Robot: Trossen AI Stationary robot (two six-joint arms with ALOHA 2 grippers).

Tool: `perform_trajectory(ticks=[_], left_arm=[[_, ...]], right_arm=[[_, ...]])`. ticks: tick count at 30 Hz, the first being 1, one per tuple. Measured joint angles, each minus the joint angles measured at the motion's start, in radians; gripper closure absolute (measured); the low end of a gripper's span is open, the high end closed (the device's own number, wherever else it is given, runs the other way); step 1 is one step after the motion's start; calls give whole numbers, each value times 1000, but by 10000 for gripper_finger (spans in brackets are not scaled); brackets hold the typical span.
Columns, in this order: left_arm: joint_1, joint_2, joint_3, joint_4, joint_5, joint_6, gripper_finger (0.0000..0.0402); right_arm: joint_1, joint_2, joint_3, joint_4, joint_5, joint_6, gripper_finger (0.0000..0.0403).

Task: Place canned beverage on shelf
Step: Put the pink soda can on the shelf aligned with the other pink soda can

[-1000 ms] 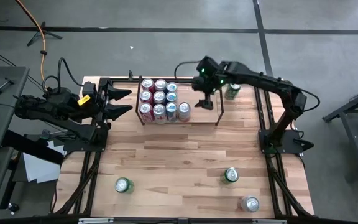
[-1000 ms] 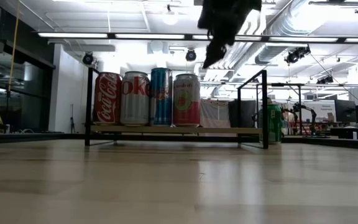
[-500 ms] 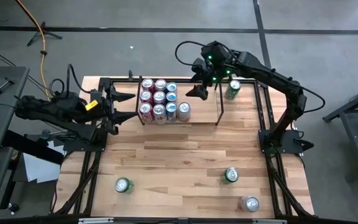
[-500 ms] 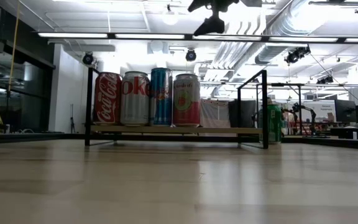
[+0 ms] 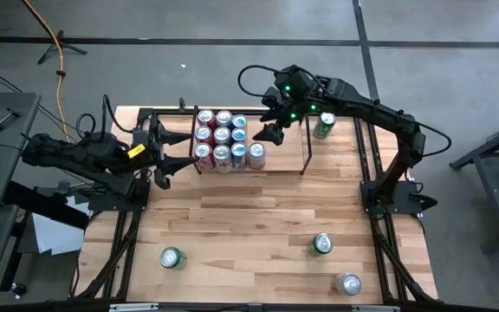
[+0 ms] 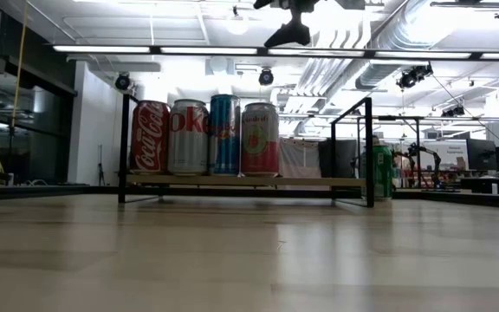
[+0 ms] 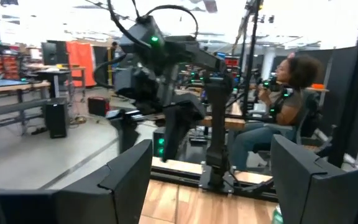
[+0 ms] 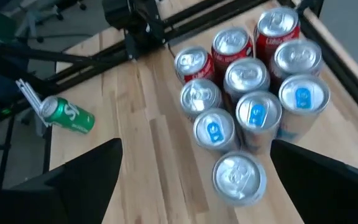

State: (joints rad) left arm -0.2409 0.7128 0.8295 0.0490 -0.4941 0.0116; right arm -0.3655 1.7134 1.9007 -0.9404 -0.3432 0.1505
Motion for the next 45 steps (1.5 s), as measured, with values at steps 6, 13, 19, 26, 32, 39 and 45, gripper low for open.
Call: perform_trajectory(ticks=[6, 13, 19, 26, 32, 39, 45], left_arm=[[0, 17, 0, -15, -40, 0, 167], [36, 20, 0, -18, -103, 0, 167], [66, 20, 0, -16, -148, -9, 167], [76, 20, 0, -21, -151, -33, 167], [75, 20, 0, -21, -151, -53, 167], [76, 20, 0, -21, -151, -80, 167], [77, 20, 0, -30, -151, -78, 167]], right_arm=[[7, -3, 0, -130, -3, -33, 9], [13, -34, 0, -384, 15, -110, 9], [49, -121, -3, -484, 99, -132, 9], [106, -427, -327, -318, 187, 36, 9], [214, -709, -660, -114, 225, 335, 9], [288, -834, -751, -117, 279, 536, 9], [430, -750, -686, -128, 129, 732, 9]])
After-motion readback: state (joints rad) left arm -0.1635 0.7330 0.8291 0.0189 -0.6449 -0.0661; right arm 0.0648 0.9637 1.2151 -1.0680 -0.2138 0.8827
